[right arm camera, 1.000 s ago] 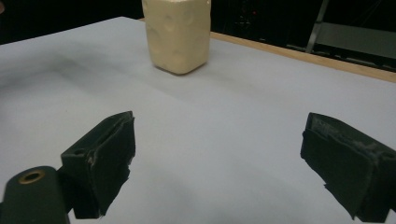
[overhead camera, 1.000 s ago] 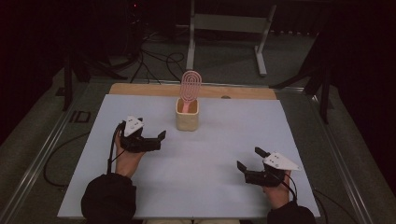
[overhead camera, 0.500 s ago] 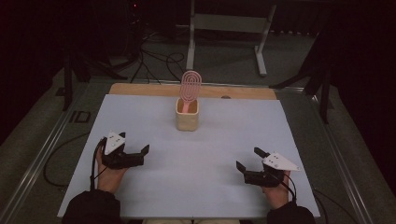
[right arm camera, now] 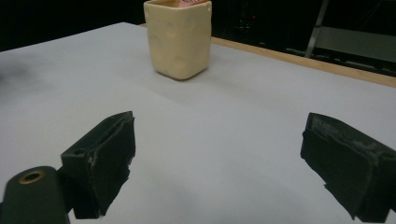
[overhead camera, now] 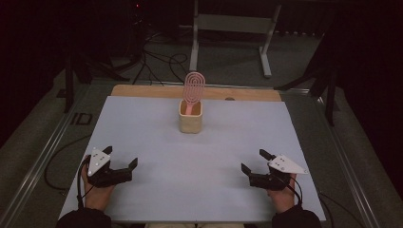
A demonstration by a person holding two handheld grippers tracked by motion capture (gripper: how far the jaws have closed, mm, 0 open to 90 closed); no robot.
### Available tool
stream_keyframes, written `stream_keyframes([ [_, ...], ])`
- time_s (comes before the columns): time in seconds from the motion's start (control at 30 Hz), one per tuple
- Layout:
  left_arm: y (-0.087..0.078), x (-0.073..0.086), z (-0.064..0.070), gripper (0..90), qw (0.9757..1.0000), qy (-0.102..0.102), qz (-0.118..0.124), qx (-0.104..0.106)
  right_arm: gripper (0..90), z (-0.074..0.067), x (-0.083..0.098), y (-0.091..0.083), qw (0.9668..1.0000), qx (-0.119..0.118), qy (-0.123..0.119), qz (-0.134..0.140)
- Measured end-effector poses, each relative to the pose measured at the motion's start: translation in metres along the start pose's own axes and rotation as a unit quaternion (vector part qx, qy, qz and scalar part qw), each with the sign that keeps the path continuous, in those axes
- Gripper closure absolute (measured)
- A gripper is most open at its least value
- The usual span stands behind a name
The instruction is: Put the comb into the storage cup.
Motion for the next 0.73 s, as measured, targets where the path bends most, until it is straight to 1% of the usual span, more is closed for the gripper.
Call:
stream_keyframes([
  [0.07,-0.0041,0.0009,-0.0005,0.6,1.0,0.0,0.005,0.003,10.1,0.0009,-0.0002,-0.0008,1.0,0.002,0.001,0.002],
  [0.13,-0.0078,0.0007,-0.001,0.6,0.9999,0.0,0.016,0.005,10.1,0.0015,0.0002,-0.0014,1.0,0.002,0.002,0.003],
  [0.2,-0.0099,-0.0004,-0.0009,0.6,0.9996,-0.004,0.025,0.01,10.1,0.0022,0.001,-0.0016,1.0,0.004,0.004,0.001],
  [0.27,-0.0104,-0.001,0.0001,0.6,0.9995,-0.002,0.03,0.013,10.1,0.0025,0.002,-0.0013,1.0,0.005,0.002,0.0],
  [0.33,-0.0096,-0.0006,0.0016,0.6,0.9994,0.001,0.03,0.017,10.2,0.0028,0.0029,-0.0014,1.0,0.006,0.001,0.0],
  [0.43,-0.0076,0.0002,0.0033,0.6,0.9994,0.006,0.03,0.016,10.1,0.0038,0.0044,-0.0016,1.0,0.008,-0.001,-0.003],
  [0.6,-0.0045,0.0017,0.0042,0.5,0.9995,0.005,0.027,0.016,10.1,0.0036,0.0061,-0.0014,0.9999,0.01,0.0,-0.005],
  [0.73,-0.0023,0.0029,0.0051,0.6,0.9996,0.005,0.022,0.016,10.1,0.0014,0.0061,-0.001,0.9999,0.009,-0.004,-0.01],
])
Point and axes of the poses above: each handheld gripper's, and its own axes: y roughly forward along the jaws, x roughly out of its underside, z roughly to its right, the point moved 3 cm from there along y, roughly forward along the jaws, and after that the axes turned 13 degrees about -y, right-handed, at the moved point
